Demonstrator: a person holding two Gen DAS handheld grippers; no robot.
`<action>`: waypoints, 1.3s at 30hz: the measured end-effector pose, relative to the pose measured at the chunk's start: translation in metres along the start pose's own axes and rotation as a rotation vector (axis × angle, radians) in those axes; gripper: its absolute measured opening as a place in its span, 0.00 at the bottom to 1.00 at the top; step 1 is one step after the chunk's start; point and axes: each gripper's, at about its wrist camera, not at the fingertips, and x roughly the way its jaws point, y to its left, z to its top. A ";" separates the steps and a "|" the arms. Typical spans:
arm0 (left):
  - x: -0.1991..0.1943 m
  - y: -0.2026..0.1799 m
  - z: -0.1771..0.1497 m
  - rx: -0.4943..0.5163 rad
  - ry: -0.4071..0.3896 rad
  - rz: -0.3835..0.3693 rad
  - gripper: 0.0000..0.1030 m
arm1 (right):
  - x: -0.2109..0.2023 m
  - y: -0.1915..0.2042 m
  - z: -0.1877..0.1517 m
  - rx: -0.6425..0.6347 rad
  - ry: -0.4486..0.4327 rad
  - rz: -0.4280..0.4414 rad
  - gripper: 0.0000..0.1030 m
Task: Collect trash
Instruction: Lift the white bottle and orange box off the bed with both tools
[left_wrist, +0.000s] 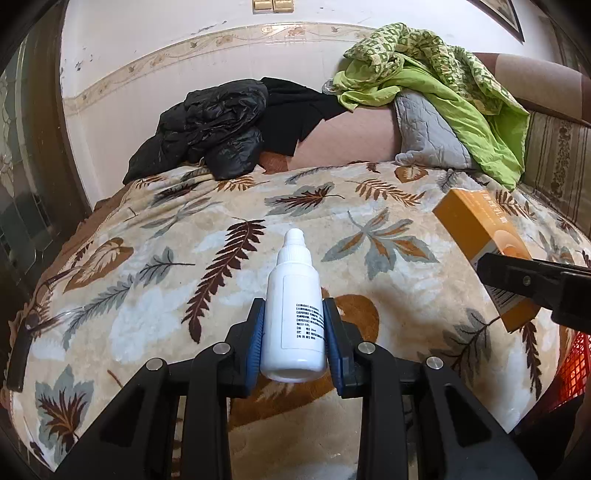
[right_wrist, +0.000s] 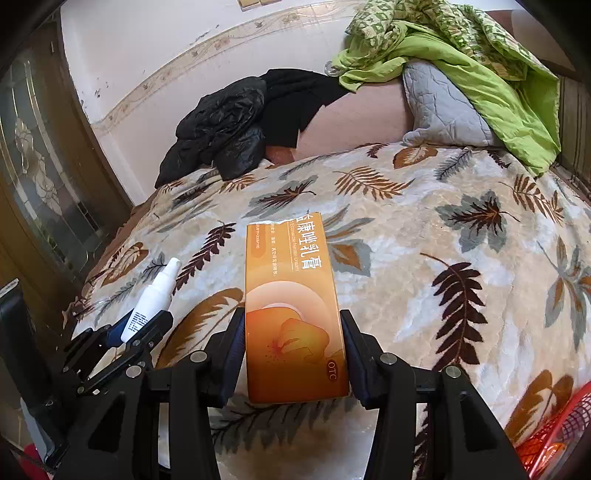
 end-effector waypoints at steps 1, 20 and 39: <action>0.000 0.000 0.000 0.003 -0.002 0.000 0.28 | 0.001 0.001 0.000 -0.002 0.004 0.002 0.51; 0.002 0.000 0.002 0.008 -0.004 0.000 0.28 | 0.006 0.003 0.000 -0.002 0.016 0.004 0.51; 0.002 -0.004 0.001 0.010 -0.004 -0.004 0.28 | 0.004 0.002 0.000 0.004 0.011 0.007 0.51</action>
